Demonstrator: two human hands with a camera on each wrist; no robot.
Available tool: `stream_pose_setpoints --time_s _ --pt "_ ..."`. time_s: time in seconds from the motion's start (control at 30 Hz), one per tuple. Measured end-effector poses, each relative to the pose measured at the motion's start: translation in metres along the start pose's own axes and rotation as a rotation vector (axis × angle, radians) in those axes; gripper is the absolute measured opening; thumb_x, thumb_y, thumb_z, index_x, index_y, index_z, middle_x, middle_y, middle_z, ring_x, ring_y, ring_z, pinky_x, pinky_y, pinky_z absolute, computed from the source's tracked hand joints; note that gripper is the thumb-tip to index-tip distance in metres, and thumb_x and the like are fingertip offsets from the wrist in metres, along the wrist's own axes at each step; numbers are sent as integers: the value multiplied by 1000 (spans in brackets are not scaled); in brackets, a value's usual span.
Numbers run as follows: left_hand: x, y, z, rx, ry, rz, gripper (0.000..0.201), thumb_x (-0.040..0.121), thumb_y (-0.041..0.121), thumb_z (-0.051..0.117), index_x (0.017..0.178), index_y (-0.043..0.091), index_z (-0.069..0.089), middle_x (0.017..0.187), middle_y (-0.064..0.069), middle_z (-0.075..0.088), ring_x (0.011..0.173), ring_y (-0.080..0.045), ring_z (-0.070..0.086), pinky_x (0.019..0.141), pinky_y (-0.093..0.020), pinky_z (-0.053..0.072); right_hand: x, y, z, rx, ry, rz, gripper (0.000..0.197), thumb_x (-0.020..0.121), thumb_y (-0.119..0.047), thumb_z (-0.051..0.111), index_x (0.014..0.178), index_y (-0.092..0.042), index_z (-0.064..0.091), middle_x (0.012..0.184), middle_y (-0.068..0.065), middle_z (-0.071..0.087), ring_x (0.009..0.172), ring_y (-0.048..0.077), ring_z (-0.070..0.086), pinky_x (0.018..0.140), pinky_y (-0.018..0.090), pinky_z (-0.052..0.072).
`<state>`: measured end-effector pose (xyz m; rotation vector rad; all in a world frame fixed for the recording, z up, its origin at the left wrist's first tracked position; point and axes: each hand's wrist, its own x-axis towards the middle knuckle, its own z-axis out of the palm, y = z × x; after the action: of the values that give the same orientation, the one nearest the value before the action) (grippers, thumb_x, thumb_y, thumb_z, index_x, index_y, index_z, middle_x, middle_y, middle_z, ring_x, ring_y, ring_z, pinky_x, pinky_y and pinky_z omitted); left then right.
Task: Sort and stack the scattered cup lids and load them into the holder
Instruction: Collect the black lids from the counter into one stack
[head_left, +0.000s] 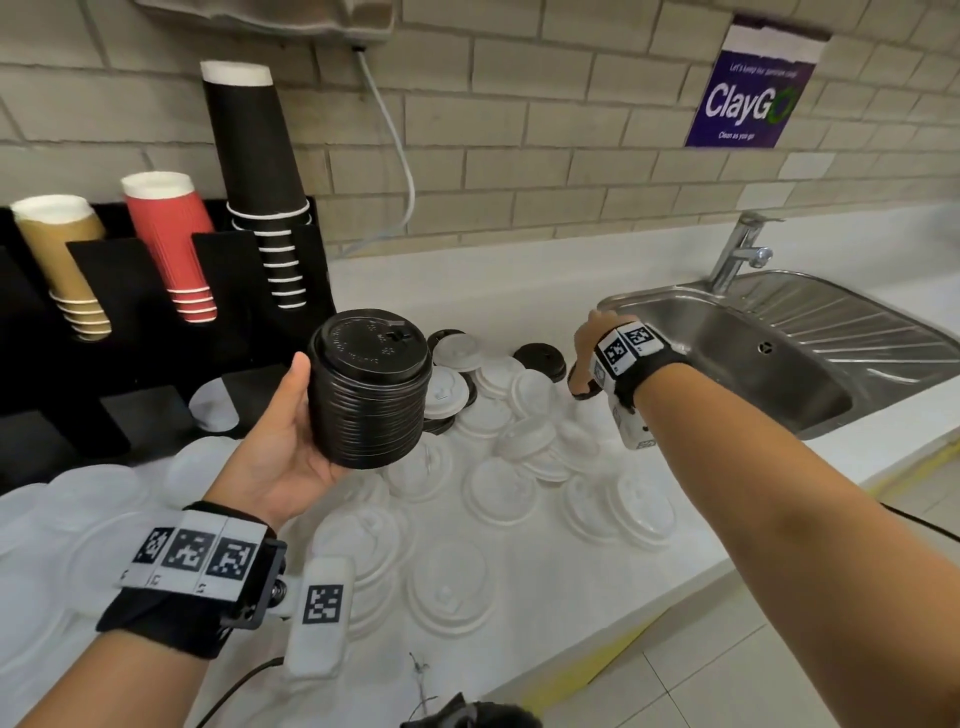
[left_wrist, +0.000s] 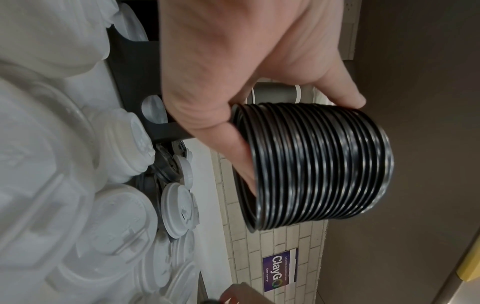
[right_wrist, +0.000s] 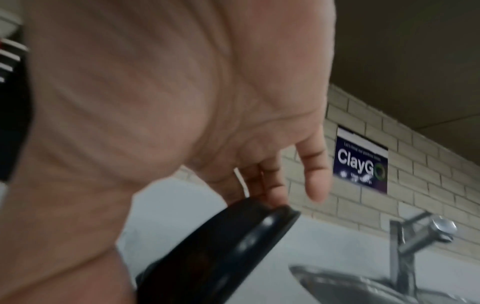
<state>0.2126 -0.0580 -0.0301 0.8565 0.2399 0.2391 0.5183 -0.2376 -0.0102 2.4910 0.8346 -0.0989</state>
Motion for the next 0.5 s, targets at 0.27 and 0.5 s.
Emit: stream_pose_setpoints --time_s 0.27,0.5 --pt "-8 -4 2 18 0 8 57 82 61 45 110 22 75 123 -9 68 113 -24 65 77 -35 59 -27 0 -61 591 160 -133 57 66 -56 66 97 -10 55 103 6 54 88 26 56 69 33 46" --pt "-14 -7 7 36 -21 8 52 84 57 47 109 22 76 124 -10 67 116 -25 63 86 -37 57 -96 -64 -112 1304 57 -794 39 69 -23 62 105 -12 54 93 -3 57 85 14 52 77 27 41"
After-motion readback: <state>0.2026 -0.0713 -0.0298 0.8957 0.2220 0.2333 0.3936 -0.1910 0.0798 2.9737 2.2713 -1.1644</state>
